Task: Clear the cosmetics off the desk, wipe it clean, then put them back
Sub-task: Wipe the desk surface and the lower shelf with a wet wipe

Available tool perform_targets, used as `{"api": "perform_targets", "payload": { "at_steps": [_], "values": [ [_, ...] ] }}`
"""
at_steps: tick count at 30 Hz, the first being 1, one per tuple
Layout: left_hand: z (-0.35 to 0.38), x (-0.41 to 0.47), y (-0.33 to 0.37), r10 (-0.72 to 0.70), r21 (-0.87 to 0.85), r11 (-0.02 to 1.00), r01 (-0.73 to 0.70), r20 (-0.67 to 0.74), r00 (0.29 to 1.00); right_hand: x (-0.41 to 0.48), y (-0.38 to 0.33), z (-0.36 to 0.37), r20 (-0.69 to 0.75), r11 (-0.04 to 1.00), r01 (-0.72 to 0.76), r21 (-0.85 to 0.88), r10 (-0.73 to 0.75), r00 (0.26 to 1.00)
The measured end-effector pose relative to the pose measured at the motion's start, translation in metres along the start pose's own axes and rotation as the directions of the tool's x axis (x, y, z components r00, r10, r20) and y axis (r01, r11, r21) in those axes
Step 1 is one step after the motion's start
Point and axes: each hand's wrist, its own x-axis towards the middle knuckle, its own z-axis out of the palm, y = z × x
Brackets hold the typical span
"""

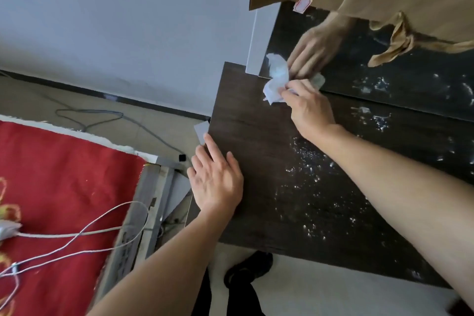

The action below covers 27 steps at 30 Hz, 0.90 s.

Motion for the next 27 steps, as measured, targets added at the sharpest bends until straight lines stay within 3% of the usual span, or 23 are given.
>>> {"api": "perform_targets", "payload": {
  "at_steps": [4,9,13,15,16,19,21,24,27],
  "values": [
    [-0.001,0.000,0.002,0.001,0.051,0.999,0.000,-0.029,1.000,-0.023,0.043,-0.006,-0.042,0.994,-0.097,0.042,0.098,0.994],
    [-0.001,0.000,0.005,-0.009,0.066,0.998,0.012,-0.039,0.999,-0.014,0.027,-0.002,-0.077,0.941,-0.287,0.179,0.305,0.949],
    [-0.002,-0.002,0.006,-0.021,0.052,0.998,0.023,-0.025,0.999,-0.057,0.015,-0.017,0.139,0.929,-0.174,0.327,0.135,0.981],
    [-0.003,-0.003,0.006,-0.023,0.059,0.998,0.025,-0.037,0.999,-0.081,0.007,-0.035,0.330,0.883,-0.189,0.431,0.041,0.943],
    [-0.002,-0.003,0.006,-0.024,0.062,0.998,0.027,-0.042,0.999,-0.078,0.008,-0.040,0.346,0.861,-0.213,0.462,0.045,0.937],
    [-0.003,-0.002,0.007,-0.025,0.053,0.998,0.027,-0.027,0.999,-0.031,0.017,-0.037,0.104,0.870,-0.217,0.442,0.190,0.976],
    [-0.002,-0.002,0.007,-0.023,0.053,0.998,0.024,-0.028,0.999,0.001,0.017,-0.026,0.021,0.894,-0.265,0.362,0.276,0.961],
    [0.000,-0.001,0.005,-0.020,0.050,0.999,0.022,-0.030,0.999,-0.008,-0.005,-0.006,0.044,0.933,-0.245,0.262,0.242,0.969],
    [0.000,-0.001,0.004,-0.020,0.041,0.999,0.022,-0.037,0.999,-0.082,-0.026,-0.007,0.089,0.924,-0.104,0.368,0.077,0.993]
  ]
}}
